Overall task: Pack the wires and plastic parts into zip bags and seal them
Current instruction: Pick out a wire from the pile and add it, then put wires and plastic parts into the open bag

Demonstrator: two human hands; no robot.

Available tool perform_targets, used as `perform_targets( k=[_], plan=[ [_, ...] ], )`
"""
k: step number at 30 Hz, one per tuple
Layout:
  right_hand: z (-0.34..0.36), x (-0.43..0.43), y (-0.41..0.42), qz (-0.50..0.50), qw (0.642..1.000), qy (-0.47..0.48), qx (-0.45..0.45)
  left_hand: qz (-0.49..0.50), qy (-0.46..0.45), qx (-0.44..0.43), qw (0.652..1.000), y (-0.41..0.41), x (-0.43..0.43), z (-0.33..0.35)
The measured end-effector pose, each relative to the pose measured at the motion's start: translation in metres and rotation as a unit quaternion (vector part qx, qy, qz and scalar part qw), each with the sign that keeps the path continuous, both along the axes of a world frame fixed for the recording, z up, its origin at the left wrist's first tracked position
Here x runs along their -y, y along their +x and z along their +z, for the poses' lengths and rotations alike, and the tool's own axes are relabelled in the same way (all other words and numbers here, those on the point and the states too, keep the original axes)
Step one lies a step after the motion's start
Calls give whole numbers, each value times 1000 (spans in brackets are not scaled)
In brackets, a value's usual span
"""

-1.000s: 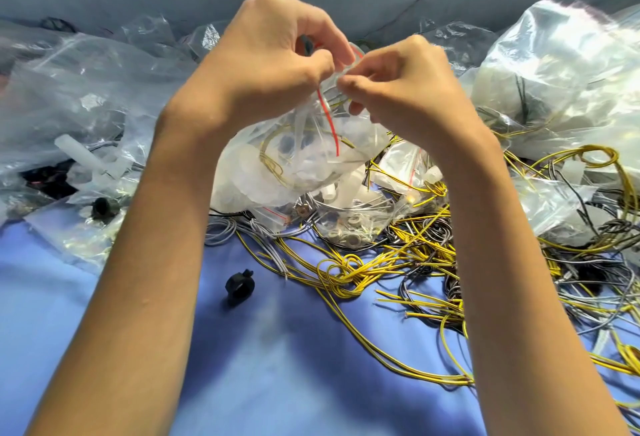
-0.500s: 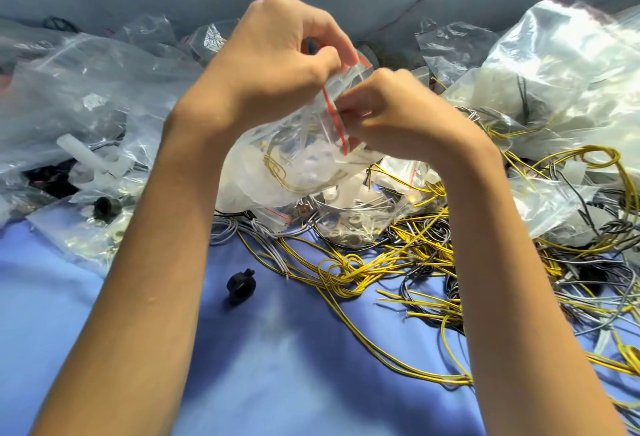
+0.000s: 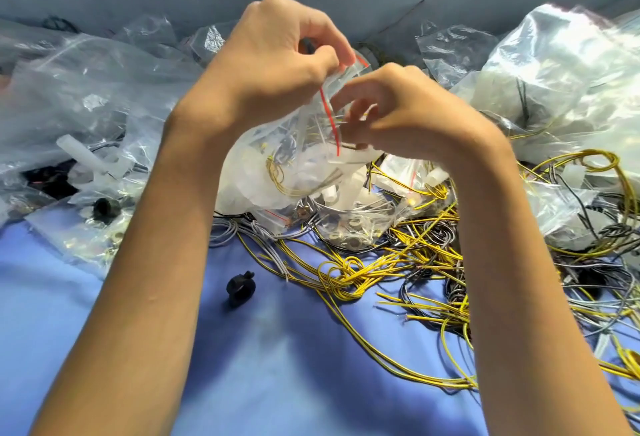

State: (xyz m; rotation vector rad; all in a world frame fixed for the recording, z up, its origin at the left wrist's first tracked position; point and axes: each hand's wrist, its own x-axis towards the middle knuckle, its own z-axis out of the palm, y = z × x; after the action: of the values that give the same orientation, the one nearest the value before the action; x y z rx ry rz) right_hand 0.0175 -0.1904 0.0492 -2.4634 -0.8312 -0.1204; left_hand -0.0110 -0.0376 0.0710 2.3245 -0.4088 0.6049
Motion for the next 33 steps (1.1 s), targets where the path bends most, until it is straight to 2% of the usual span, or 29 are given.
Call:
perform_targets(
  k=[4,8,11,14,16,18,20,22,24,26,28,33],
  plan=[
    [-4,-19,-6,34,998,4,55,-2,-7,-3,1000,-1,1,1],
    [-8,-21,-9,105,990,-73,-54,20,-7,-1,1000,0,-3,1],
    [-1,-8,-8,119,989,-3,-89,58,-12,18,998,1,-3,0],
    [6,7,-4,65,991,86,-80,116,-19,34,992,4,-6,0],
    [6,10,-2,-9,994,106,14,151,-28,38,987,7,-11,-1],
    [6,8,3,-88,982,133,100,182,-53,44,981,11,-16,-1],
    [7,4,5,-124,973,158,110,206,-75,49,974,12,-19,-1],
    [6,3,4,-105,987,103,68,226,-87,56,969,13,-23,-2],
    [3,2,-1,-44,998,-13,-41,245,-93,59,963,12,-25,-1],
    [-6,-3,-5,18,981,-100,-167,252,-97,54,961,11,-26,0],
    [-16,-9,-5,46,961,-133,-237,254,-98,48,961,10,-26,0],
    [-24,-17,-1,58,939,-159,-299,256,-101,38,961,10,-23,1]
  ],
)
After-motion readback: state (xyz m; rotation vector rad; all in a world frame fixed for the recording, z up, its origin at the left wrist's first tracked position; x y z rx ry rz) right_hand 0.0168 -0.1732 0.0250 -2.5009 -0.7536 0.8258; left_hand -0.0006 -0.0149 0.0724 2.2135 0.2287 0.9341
